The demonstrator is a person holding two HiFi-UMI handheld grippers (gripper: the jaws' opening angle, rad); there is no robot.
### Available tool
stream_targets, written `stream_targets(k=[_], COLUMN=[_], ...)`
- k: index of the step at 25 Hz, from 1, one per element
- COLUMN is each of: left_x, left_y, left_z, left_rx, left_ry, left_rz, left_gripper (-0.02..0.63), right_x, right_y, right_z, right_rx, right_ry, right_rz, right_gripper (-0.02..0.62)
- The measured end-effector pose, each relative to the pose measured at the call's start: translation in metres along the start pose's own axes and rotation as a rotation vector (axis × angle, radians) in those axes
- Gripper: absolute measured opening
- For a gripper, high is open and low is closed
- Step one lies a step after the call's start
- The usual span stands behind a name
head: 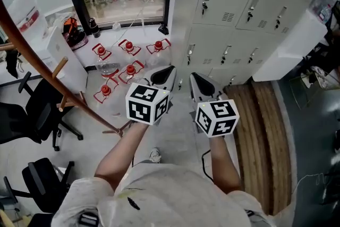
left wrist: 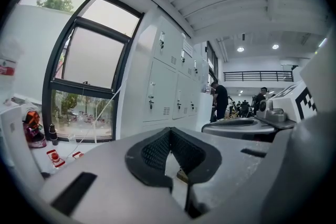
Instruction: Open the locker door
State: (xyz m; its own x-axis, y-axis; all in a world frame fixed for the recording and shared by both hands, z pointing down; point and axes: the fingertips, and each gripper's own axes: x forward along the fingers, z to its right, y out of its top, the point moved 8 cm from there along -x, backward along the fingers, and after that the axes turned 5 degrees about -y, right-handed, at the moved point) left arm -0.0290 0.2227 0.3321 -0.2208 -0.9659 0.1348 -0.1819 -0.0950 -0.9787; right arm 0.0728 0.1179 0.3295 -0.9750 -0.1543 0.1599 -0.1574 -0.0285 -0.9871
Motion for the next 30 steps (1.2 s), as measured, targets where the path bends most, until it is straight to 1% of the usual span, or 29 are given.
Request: stream_targets(k=[8,16,22,26,30], left_x=[0.010,0.027,0.054,0.079,0.118], left_y=[0.009,0.009,0.012,0.011,0.019], left_z=[-0.056,-0.079,-0.083,-0.088,-0.089], left_rx=[-0.004,0.000,0.009,0.006,0.001], left_ry=[0.010,-0.006,-0.012,0.003,0.023], left_rz=[-0.008,-0.017,-0.029,-0.020,-0.004], left_gripper=[0.006,0.006,0.006,0.006,0.006], right_x=[0.057,0.084,0.098,0.114,0.133], right_y=[0.009,0.009,0.009,0.008,0.011], right_z=[-0.011,0.000,0.024,0.044,0.078], right_rx=[0.006,0.014,0.026,0.019,0.001], right_ry=[0.013,-0.012,-0.016,0.010,0.041], right_rz=[0.001,0.008,0.015,0.027,0.029], right_gripper=[0.003,0.003,0.003,0.003,0.003])
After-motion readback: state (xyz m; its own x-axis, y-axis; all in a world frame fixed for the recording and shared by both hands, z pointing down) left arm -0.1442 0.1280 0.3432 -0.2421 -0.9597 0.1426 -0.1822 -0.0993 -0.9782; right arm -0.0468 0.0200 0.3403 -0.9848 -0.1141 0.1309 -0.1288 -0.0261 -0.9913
